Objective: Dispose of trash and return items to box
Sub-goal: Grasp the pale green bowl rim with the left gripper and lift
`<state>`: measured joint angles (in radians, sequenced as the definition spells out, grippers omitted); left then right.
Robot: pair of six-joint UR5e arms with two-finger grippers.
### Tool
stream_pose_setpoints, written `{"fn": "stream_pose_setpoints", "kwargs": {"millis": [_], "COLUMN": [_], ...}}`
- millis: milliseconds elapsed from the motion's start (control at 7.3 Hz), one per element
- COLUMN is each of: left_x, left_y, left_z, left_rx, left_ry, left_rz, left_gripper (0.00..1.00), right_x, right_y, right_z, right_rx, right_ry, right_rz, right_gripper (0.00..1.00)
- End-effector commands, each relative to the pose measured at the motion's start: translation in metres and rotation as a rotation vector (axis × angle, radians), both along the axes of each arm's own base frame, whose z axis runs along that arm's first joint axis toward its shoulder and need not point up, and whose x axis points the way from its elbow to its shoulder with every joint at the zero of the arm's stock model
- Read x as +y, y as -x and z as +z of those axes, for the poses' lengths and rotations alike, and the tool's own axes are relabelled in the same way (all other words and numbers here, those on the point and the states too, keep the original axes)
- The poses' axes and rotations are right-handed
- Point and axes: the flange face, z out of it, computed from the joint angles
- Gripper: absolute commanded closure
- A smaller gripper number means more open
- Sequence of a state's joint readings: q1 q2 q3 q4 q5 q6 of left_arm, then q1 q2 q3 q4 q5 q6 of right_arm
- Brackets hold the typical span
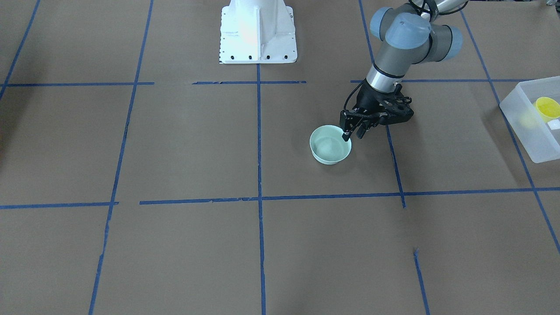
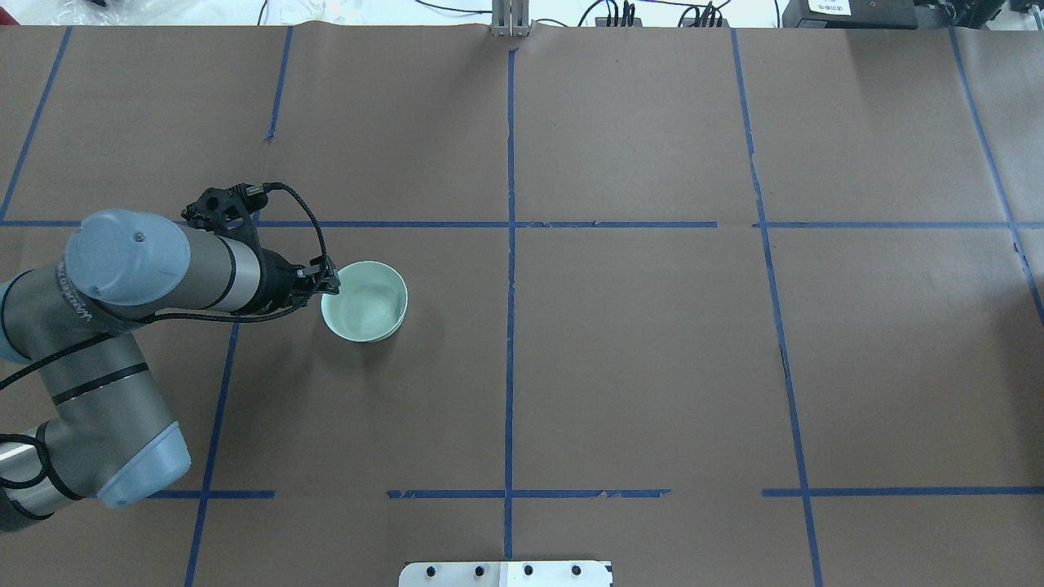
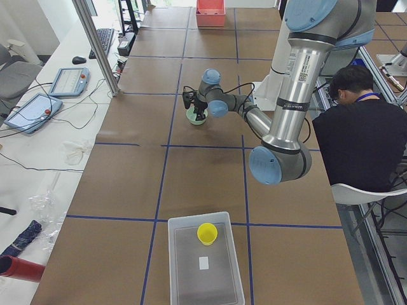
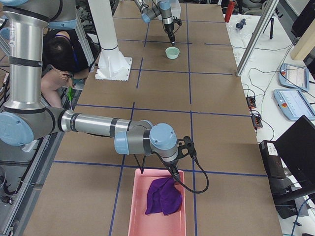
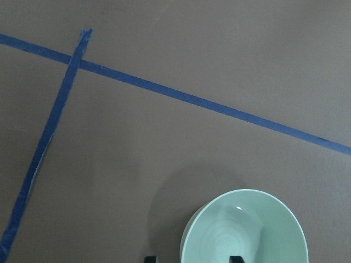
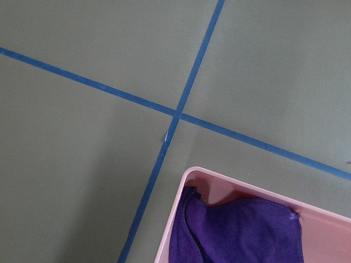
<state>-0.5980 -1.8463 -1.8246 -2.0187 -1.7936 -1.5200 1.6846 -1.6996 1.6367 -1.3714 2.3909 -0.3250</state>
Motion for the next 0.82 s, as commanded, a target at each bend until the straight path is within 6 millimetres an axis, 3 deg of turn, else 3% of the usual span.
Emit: {"fn": "stream_pose_setpoints", "kwargs": {"millis": [0, 274, 411, 548, 685], "left_x": [-0.001, 0.008, 0.014, 0.015, 0.016], "left_y": [-0.009, -0.025, -0.031, -0.030, -0.026], "left_z": [0.012, 0.021, 0.022, 0.021, 0.016], "left_rx": [-0.027, -0.042, -0.044, -0.043, -0.035], "left_ry": [0.005, 0.015, 0.015, 0.014, 0.005], "left_rz": [0.001, 0.029, 0.041, 0.041, 0.044], "left_gripper": [0.47, 0.48, 0.65, 1.00, 1.00], "right_x": [0.000, 0.001, 0.003, 0.003, 0.003], "right_y": [0.000, 0.000, 0.000, 0.000, 0.000], "right_z": [0.000, 0.001, 0.002, 0.002, 0.002], "right_rx": [0.001, 0.000, -0.001, 0.001, 0.001], "right_ry": [0.000, -0.002, 0.001, 0.001, 0.001], "right_rz": [0.000, 0.000, 0.000, 0.000, 0.000], "right_gripper": [0.00, 0.00, 0.00, 0.00, 0.00]}}
